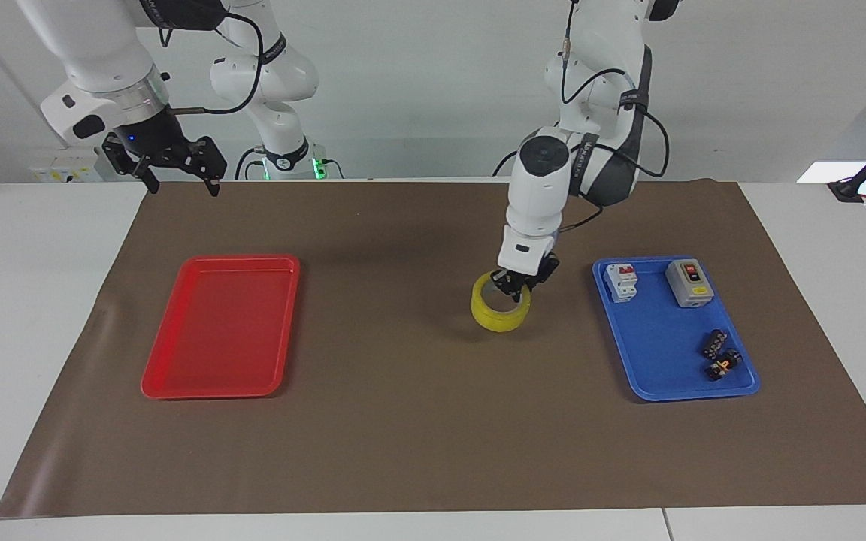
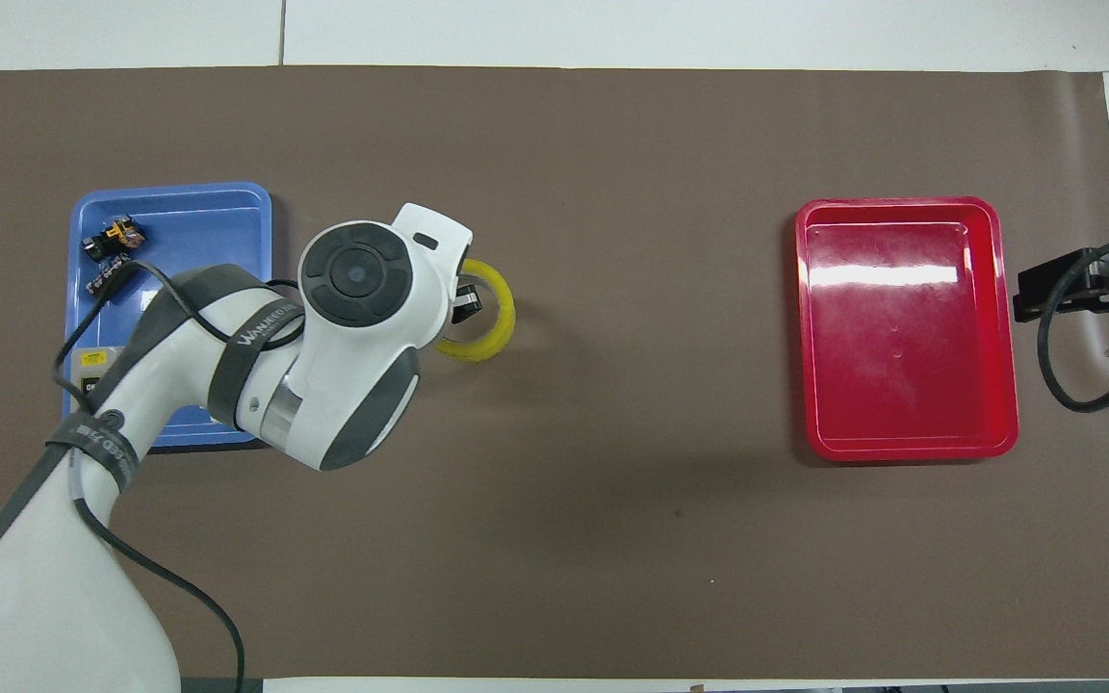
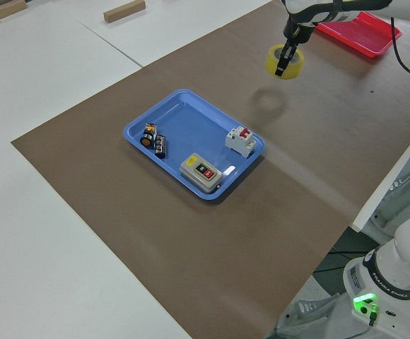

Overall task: Place and move tape with both arms
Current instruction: 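Carry the yellow tape with the left gripper to the table center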

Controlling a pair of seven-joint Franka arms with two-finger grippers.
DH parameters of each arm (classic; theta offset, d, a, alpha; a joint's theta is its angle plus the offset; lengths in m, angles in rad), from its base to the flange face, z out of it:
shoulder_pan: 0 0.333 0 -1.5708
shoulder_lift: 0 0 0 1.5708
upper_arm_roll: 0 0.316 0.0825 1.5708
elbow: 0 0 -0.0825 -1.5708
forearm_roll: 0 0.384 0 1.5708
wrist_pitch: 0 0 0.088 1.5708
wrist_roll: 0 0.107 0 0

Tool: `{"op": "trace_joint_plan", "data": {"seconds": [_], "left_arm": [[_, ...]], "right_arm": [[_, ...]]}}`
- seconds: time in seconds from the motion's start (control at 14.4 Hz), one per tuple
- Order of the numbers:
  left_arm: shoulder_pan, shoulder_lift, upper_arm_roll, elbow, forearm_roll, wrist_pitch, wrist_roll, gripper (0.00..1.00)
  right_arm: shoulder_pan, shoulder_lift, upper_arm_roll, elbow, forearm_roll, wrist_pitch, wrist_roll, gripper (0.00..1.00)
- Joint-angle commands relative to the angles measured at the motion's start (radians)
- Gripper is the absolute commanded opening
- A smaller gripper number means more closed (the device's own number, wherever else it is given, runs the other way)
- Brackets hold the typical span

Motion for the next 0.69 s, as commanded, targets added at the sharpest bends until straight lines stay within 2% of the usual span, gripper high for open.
{"op": "trace_joint_plan", "data": {"seconds": [0.0, 0.21, 0.62], "left_arm": [[-0.057, 0.048, 0.016, 0.012, 0.054, 0.038, -0.082, 0.00], [-0.126, 0.096, 0.016, 0.012, 0.068, 0.042, -0.125, 0.00], [-0.162, 0.110, 0.016, -0.014, 0.068, 0.096, -0.130, 0.01]], "right_arm": [[-0.005, 0.003, 0.004, 0.010, 0.007, -0.008, 0.011, 1.00], [-0.003, 0.000, 0.004, 0.000, 0.007, -0.006, 0.016, 1.00], [-0.007, -0.006, 0.004, -0.016, 0.007, 0.023, 0.016, 1.00]]}}
